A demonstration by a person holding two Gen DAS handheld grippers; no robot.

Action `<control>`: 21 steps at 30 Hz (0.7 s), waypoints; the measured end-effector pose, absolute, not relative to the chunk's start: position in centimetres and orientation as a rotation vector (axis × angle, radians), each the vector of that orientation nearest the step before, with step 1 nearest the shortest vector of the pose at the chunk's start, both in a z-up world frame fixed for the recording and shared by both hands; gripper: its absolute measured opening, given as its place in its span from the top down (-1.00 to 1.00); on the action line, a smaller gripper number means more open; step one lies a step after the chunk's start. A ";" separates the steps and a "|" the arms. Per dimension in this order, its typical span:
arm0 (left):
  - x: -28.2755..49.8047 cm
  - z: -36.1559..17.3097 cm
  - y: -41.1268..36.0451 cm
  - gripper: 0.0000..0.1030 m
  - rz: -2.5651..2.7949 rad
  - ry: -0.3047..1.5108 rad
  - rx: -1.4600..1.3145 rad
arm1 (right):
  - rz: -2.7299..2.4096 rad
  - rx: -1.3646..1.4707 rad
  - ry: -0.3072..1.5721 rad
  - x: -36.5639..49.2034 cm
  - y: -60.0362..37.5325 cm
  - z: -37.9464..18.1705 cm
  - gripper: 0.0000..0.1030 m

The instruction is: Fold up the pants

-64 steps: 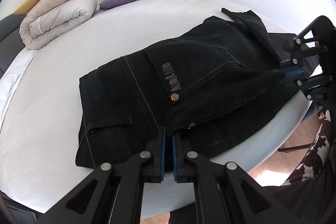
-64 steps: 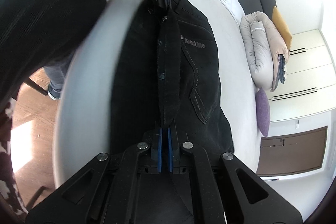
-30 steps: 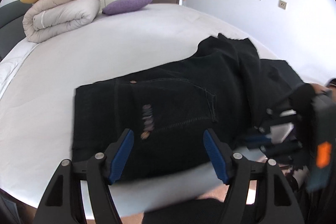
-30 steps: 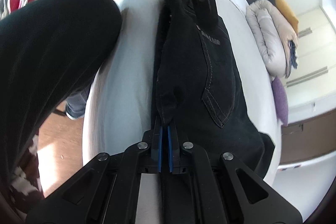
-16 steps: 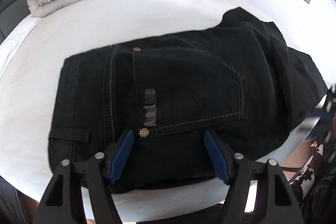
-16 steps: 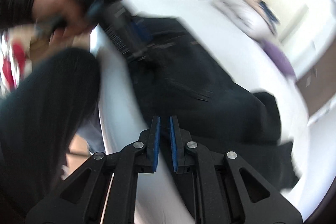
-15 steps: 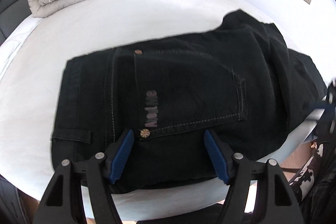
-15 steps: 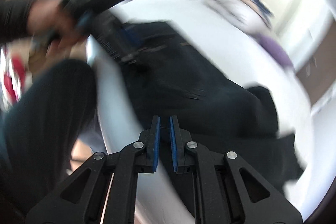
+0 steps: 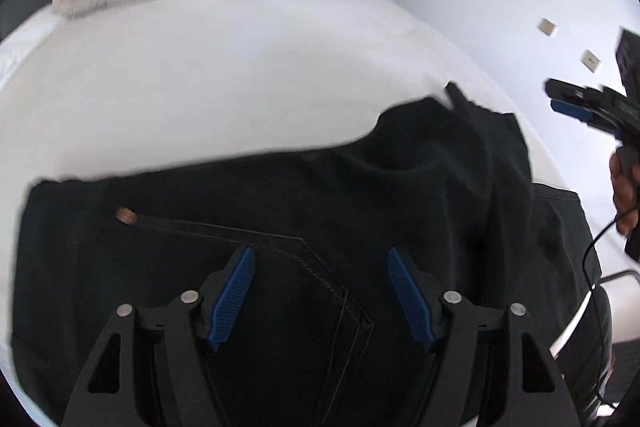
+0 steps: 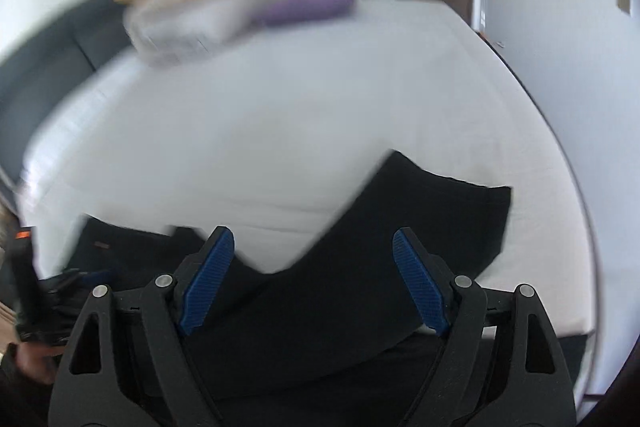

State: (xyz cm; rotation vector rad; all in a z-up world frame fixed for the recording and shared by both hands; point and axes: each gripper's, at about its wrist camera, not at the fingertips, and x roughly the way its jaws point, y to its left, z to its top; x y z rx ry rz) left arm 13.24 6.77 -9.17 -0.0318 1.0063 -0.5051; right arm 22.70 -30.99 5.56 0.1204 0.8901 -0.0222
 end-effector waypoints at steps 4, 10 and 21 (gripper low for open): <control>12.6 -11.2 6.4 -0.37 -0.475 1.034 -0.009 | -0.123 0.159 1.044 29.0 -33.5 3.0 -0.59; 12.6 -11.9 5.1 -0.38 -0.461 1.048 0.037 | -0.283 0.214 1.174 35.4 -35.0 -1.8 -0.59; 12.0 -12.2 5.2 -0.39 -0.464 1.035 0.041 | -0.292 0.303 1.228 37.7 -36.7 -4.9 0.82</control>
